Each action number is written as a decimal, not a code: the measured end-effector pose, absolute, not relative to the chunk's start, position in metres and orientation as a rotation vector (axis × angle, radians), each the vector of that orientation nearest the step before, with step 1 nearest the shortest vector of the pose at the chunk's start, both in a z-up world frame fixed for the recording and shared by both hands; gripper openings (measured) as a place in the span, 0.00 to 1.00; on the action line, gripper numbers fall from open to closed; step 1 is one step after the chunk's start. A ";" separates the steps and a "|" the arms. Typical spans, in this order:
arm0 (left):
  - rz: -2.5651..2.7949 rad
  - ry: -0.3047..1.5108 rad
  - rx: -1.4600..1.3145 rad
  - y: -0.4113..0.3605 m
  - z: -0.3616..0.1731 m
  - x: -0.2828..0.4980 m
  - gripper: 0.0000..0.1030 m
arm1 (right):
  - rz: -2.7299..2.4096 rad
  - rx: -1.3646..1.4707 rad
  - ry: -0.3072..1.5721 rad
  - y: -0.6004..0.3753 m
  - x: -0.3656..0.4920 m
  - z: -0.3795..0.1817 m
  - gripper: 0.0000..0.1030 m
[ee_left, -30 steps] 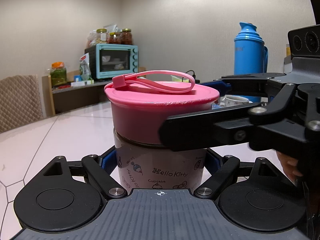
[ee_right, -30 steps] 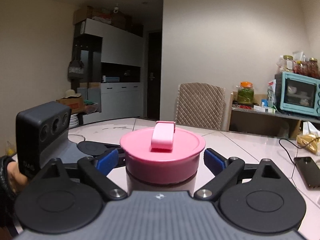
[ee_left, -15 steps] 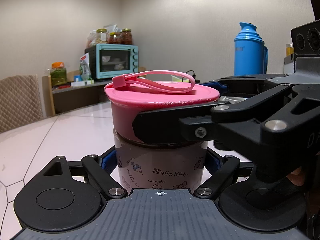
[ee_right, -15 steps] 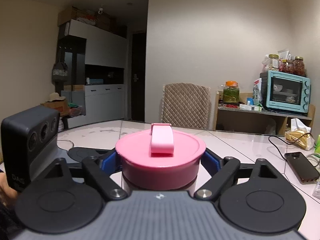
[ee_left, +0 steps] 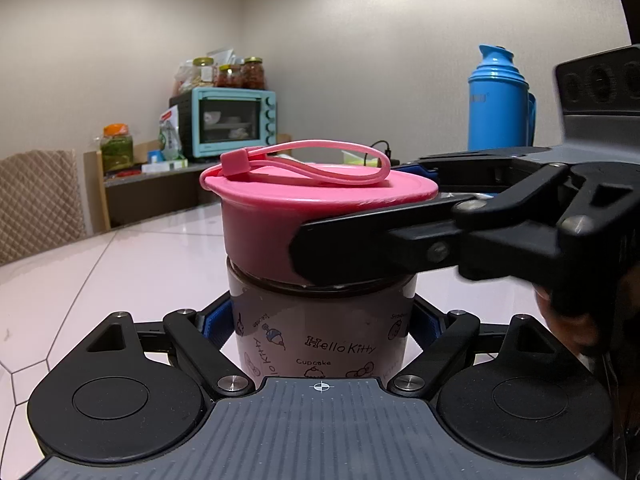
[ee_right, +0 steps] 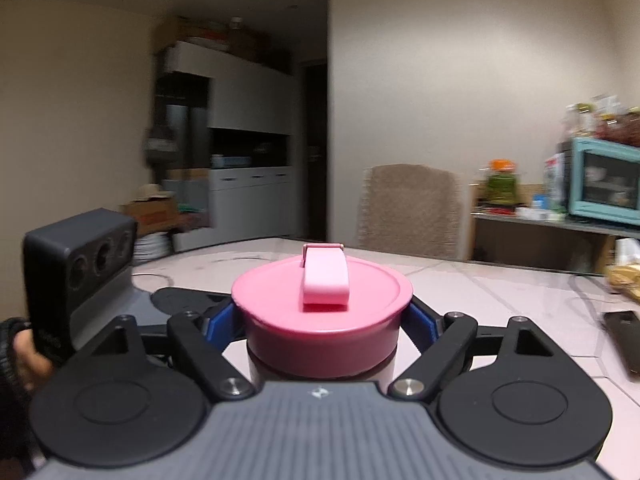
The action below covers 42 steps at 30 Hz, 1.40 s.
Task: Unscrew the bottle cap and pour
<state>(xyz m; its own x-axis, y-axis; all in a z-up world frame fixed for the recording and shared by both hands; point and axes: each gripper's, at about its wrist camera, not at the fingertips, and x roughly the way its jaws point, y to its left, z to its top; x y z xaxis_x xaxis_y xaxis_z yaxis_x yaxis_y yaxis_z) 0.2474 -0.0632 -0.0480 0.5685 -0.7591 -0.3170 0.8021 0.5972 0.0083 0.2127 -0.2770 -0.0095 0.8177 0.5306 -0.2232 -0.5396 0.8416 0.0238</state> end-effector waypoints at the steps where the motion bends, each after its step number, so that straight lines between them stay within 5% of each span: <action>1: -0.921 0.295 0.158 -0.063 -0.048 0.248 0.87 | 0.607 -0.042 0.226 -0.282 0.216 -0.009 0.82; 18: -0.921 0.295 0.159 -0.061 -0.047 0.248 0.87 | 0.812 -0.068 0.235 -0.305 0.234 0.002 0.82; 23: -0.921 0.295 0.158 -0.061 -0.047 0.250 0.87 | 0.719 -0.082 0.225 -0.298 0.223 0.006 0.94; 42: -0.921 0.294 0.159 -0.060 -0.047 0.250 0.87 | 0.407 -0.079 0.228 -0.252 0.194 -0.003 0.95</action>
